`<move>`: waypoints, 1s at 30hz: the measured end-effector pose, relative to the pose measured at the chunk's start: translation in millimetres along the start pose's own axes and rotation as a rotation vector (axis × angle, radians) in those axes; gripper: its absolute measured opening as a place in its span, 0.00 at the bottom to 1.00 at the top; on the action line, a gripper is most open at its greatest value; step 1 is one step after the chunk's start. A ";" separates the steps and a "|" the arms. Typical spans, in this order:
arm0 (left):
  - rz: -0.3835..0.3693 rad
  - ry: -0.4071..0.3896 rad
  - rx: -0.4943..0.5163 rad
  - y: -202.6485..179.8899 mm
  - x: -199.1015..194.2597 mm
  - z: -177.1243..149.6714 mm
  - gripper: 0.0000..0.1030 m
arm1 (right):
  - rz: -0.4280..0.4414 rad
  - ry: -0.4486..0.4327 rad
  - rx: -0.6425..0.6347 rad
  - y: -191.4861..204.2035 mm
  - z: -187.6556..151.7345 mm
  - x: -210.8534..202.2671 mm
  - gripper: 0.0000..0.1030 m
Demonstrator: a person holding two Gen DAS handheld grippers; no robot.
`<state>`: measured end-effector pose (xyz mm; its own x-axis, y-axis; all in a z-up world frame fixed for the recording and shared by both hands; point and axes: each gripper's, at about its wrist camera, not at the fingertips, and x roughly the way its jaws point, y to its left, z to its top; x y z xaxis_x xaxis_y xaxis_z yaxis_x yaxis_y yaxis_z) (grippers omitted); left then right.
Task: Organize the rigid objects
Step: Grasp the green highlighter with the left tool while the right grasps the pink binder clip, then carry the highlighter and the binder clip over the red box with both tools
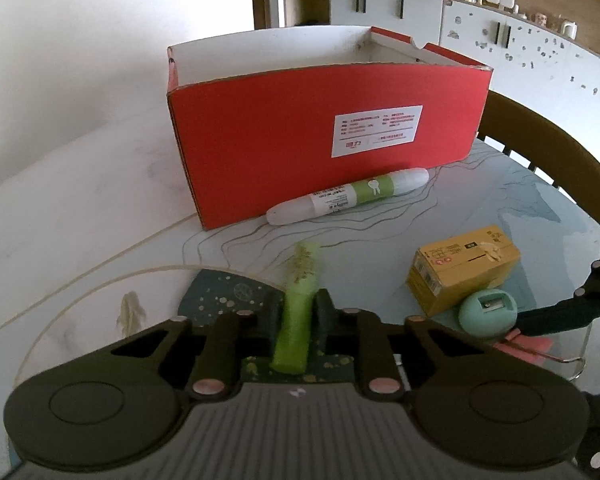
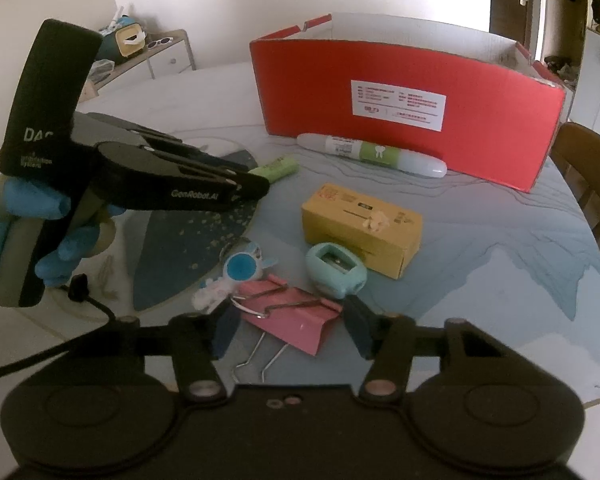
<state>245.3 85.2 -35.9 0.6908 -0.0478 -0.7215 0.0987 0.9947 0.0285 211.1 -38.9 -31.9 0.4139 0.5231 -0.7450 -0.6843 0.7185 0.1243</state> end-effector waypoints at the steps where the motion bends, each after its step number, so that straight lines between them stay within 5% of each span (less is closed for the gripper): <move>1: 0.008 0.000 0.001 -1.9 -0.4 -0.3 0.16 | -0.001 -0.001 -0.003 0.0 -0.7 -0.8 0.54; 18: 0.059 -0.006 -0.036 -3.6 -18.1 -3.4 0.15 | 0.006 -0.056 0.025 -14.1 -6.9 -40.1 0.54; 30: 0.039 -0.024 -0.055 -10.9 -48.3 14.0 0.15 | -0.065 -0.109 0.012 -26.0 12.9 -74.4 0.54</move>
<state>220.9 75.4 8.4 0.7101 -0.0106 -0.7040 0.0323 0.9993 0.0175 205.8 -90.6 28.7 0.5202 0.5218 -0.6761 -0.6474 0.7573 0.0863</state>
